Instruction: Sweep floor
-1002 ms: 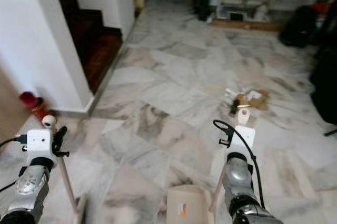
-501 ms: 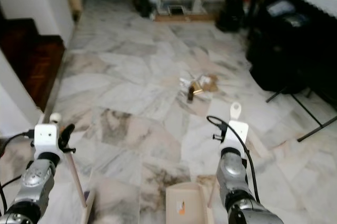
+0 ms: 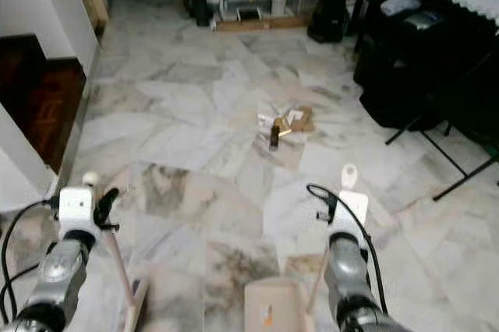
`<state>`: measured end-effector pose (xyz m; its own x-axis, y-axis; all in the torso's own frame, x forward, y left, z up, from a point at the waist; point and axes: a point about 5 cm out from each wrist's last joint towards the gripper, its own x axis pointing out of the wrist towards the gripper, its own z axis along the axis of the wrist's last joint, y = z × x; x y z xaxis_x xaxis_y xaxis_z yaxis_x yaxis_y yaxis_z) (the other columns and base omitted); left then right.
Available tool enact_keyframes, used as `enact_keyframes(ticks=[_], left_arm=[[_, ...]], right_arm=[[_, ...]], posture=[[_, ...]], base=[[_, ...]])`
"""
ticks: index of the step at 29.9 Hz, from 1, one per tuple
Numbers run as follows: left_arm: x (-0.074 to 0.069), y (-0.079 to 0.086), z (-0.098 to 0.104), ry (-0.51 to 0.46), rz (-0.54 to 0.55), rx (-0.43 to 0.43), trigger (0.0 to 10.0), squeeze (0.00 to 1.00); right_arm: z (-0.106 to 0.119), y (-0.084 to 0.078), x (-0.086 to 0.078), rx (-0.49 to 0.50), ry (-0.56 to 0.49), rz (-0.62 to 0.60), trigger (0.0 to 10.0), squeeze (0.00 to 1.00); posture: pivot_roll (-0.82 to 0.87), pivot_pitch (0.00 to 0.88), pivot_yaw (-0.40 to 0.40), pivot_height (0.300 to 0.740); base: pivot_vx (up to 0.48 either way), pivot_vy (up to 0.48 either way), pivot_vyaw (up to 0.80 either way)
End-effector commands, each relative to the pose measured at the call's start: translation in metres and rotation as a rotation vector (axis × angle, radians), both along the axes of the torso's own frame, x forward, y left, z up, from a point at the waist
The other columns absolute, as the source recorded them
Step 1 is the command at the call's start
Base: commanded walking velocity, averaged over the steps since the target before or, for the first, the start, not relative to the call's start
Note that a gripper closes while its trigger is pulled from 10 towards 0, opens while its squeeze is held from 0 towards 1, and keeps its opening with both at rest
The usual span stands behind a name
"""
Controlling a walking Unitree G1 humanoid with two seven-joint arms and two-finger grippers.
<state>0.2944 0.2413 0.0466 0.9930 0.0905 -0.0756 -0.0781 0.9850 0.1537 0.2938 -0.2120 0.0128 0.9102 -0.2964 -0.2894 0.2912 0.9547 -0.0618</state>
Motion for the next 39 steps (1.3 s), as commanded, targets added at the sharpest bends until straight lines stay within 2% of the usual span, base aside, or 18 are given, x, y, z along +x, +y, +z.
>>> enact_keyframes(ticks=[1,16,27,33,35,39], left_arm=[[-0.002,-0.002,-0.004,0.007,-0.004,-0.005,10.0,0.00],[-0.007,-0.011,-0.009,0.004,-0.018,-0.025,10.0,0.00],[-0.002,-0.010,-0.003,-0.016,-0.027,-0.021,10.0,0.00],[-0.011,-0.003,-0.011,-0.001,0.023,-0.029,10.0,0.00],[-0.017,0.001,-0.015,0.010,0.038,-0.030,10.0,0.00],[-0.019,0.002,-0.013,-0.013,0.038,-0.024,10.0,0.00]], right_arm=[[0.010,-0.002,0.007,-0.023,-0.050,0.012,10.0,0.00],[0.011,-0.006,0.005,-0.029,-0.062,0.020,10.0,0.00],[0.013,-0.003,0.007,-0.009,-0.084,0.029,10.0,0.00],[0.002,-0.010,-0.003,-0.029,-0.019,0.017,10.0,0.00],[0.000,-0.012,-0.007,-0.029,-0.018,0.009,10.0,0.00],[0.001,-0.012,-0.009,-0.033,-0.048,0.009,10.0,0.00]], posture=[[0.08,0.000,-0.018,0.740],[0.07,0.000,-0.039,0.740],[0.06,0.000,-0.030,0.740],[0.07,0.000,-0.037,0.740],[0.07,0.000,-0.035,0.740],[0.08,0.000,-0.040,0.740]], base=[[0.000,0.000,0.00],[0.000,0.000,0.00],[0.247,0.000,0.00],[0.251,0.000,0.00],[0.251,0.000,0.00],[0.250,0.000,0.00]])
